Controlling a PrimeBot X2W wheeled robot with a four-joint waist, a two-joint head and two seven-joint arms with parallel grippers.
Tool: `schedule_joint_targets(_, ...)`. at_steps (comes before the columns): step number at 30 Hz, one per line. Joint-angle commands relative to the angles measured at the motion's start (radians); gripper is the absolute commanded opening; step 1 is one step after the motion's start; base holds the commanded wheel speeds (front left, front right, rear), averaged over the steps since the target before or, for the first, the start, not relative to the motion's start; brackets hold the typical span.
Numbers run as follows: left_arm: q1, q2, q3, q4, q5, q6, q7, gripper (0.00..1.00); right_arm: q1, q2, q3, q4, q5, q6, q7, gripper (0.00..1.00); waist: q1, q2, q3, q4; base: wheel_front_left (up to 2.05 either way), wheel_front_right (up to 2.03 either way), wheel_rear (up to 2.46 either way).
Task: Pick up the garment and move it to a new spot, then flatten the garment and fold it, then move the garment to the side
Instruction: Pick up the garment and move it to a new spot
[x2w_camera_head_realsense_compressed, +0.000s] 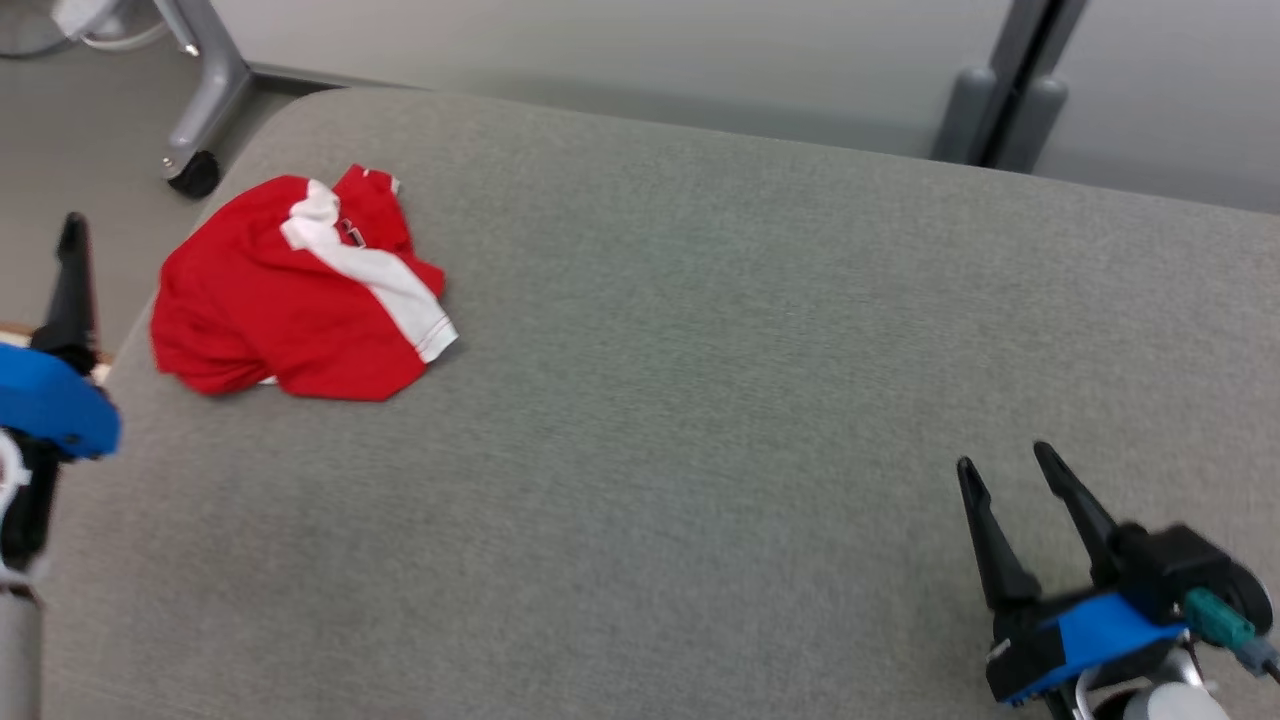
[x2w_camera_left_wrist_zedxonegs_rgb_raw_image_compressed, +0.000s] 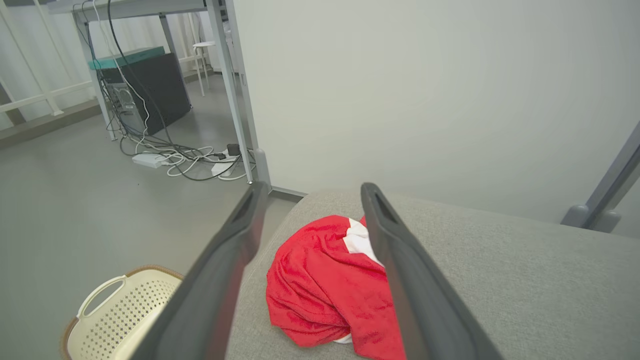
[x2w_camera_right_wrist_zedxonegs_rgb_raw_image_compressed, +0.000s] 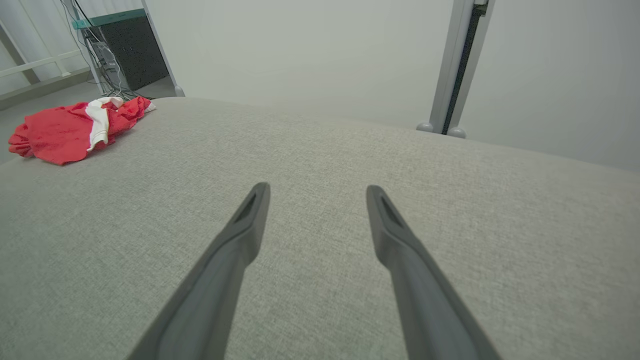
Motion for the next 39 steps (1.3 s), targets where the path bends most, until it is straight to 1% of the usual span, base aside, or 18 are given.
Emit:
schedule_joint_targets(1,-0.038,0.021,0.025,0.031,-0.016,0.015,0.032,1.00,-0.028,-0.015,0.016,-0.018,-0.009,0.000,0.008,1.00,0.0000,0.0000,0.037,-0.025,0.00,0.00,0.00)
schedule_joint_targets(4,-0.081,0.060,0.072,0.077,-0.048,0.040,0.084,1.00,-0.066,-0.035,0.030,-0.052,-0.011,0.000,0.020,1.00,0.0000,0.0000,0.117,-0.078,0.00,0.00,0.00)
schedule_joint_targets(6,-0.096,0.095,0.109,0.098,-0.062,0.058,0.100,1.00,-0.091,-0.044,0.042,-0.077,-0.014,0.000,0.028,1.00,0.0000,0.0000,0.173,-0.119,0.00,0.00,0.00)
schedule_joint_targets(10,-0.077,0.149,0.179,0.142,-0.091,0.086,0.119,1.00,-0.136,-0.055,0.057,-0.127,-0.023,0.000,0.030,1.00,0.0000,0.0000,0.272,-0.196,0.00,0.00,0.00)
schedule_joint_targets(12,-0.064,0.161,0.205,0.173,-0.109,0.099,0.136,1.00,-0.158,-0.056,0.064,-0.147,-0.022,0.000,0.029,1.00,0.0000,0.0000,0.312,-0.229,0.00,0.00,0.00)
schedule_joint_targets(16,-0.050,0.170,0.247,0.236,-0.144,0.148,0.200,1.00,-0.192,-0.056,0.076,-0.172,-0.018,0.000,0.015,1.00,0.0000,0.0000,0.368,-0.284,0.00,0.00,0.00)
schedule_joint_targets(19,-0.036,0.154,0.268,0.289,-0.169,0.192,0.257,1.00,-0.204,-0.049,0.079,-0.177,-0.017,0.000,0.003,1.00,0.0000,0.0000,0.383,-0.312,0.00,0.00,0.00)
schedule_joint_targets(21,-0.029,0.130,0.271,0.331,-0.198,0.205,0.327,1.00,-0.204,-0.044,0.079,-0.168,-0.014,0.000,-0.005,1.00,0.0000,0.0000,0.380,-0.325,0.00,0.00,0.00)
schedule_joint_targets(22,-0.024,0.112,0.275,0.348,-0.222,0.200,0.364,0.49,-0.203,-0.040,0.082,-0.161,-0.013,0.000,-0.007,1.00,0.0000,0.0000,0.373,-0.331,0.00,0.00,0.00)
schedule_joint_targets(23,-0.022,0.106,0.281,0.352,-0.234,0.197,0.376,0.00,-0.202,-0.038,0.080,-0.155,-0.009,0.000,-0.013,1.00,0.0000,0.0000,0.366,-0.335,0.00,0.00,0.00)
schedule_joint_targets(25,-0.010,0.109,0.286,0.352,-0.247,0.186,0.377,0.00,-0.200,-0.031,0.080,-0.141,-0.003,0.000,-0.022,1.00,0.0000,0.0000,0.342,-0.342,0.00,0.00,0.00)
schedule_joint_targets(27,-0.015,0.123,0.294,0.333,-0.246,0.173,0.339,0.00,-0.193,-0.025,0.078,-0.124,0.001,0.000,-0.030,1.00,0.0000,0.0000,0.309,-0.342,0.00,0.00,0.00)
schedule_joint_targets(30,-0.043,0.151,0.282,0.294,-0.230,0.137,0.297,0.00,-0.178,-0.020,0.077,-0.100,0.007,0.000,-0.036,1.00,0.0000,0.0000,0.249,-0.334,0.00,0.00,0.00)
schedule_joint_targets(34,-0.065,0.174,0.237,0.229,-0.198,0.079,0.257,0.00,-0.162,-0.010,0.084,-0.065,0.018,0.000,-0.042,1.00,0.0000,0.0000,0.148,-0.325,0.00,0.00,0.00)
schedule_joint_targets(39,-0.103,0.173,0.159,0.083,-0.167,0.037,0.256,0.00,-0.130,0.006,0.083,-0.036,0.033,0.000,-0.060,1.00,0.0000,0.0000,0.032,-0.312,0.00,0.00,0.00)
